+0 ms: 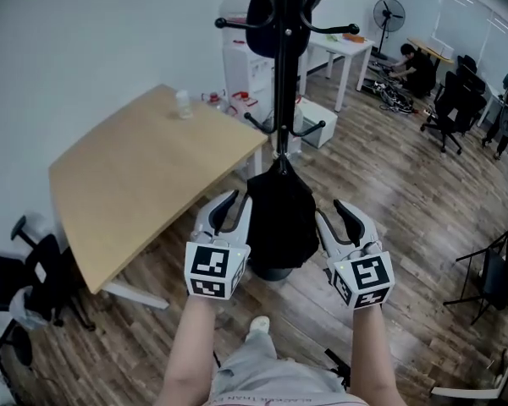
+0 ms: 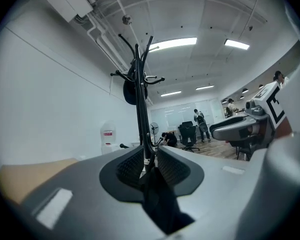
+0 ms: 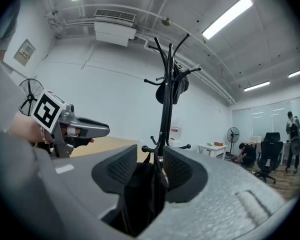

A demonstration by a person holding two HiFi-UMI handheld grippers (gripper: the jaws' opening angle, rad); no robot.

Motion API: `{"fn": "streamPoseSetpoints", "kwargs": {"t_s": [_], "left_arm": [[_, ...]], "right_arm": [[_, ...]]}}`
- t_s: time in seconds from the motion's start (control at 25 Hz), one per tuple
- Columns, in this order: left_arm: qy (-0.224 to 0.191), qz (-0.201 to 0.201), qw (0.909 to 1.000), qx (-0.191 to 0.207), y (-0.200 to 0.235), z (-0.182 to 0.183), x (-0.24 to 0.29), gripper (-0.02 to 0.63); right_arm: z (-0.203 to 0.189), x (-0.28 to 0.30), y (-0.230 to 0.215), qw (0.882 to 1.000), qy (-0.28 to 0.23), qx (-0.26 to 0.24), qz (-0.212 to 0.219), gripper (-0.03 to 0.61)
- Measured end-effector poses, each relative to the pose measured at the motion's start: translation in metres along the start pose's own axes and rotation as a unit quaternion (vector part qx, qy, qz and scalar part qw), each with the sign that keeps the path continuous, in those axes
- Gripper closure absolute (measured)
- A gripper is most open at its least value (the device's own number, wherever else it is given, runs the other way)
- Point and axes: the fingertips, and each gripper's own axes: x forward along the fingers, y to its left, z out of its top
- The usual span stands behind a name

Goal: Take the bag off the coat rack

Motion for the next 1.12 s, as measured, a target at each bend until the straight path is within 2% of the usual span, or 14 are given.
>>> {"fn": "streamPoseSetpoints", "kwargs": {"t_s": [0.12,0.2,0.36,0.64,0.88,1.12], "left_arm": [[0.008,-0.027,0.9996,-0.007,0.012,-0.010,0.025,0.471],[0.020,-0.048,0.9986,-0.008,0.016,-0.022,0.040,0.424],[0.043,-0.076,0.9960,-0.016,0.024,-0.048,0.063,0.413],[0.100,-0.116,0.9876,-0.034,0.027,-0.105,0.084,0.414],[0.140,-0.125,0.9812,-0.043,0.022,-0.149,0.095,0.414],[0.162,-0.128,0.9776,-0.041,0.024,-0.172,0.106,0.410]], "right_arm": [[-0.010,0.027,-0.008,1.000,0.010,0.012,0.003,0.345],[-0.019,0.042,-0.015,1.000,0.020,0.020,-0.002,0.325],[-0.044,0.064,-0.026,0.998,0.051,0.036,-0.021,0.341],[-0.087,0.089,-0.022,0.994,0.093,0.054,-0.024,0.344],[-0.128,0.097,-0.022,0.989,0.133,0.061,-0.029,0.379],[-0.162,0.101,-0.030,0.984,0.167,0.059,-0.026,0.382]]}}
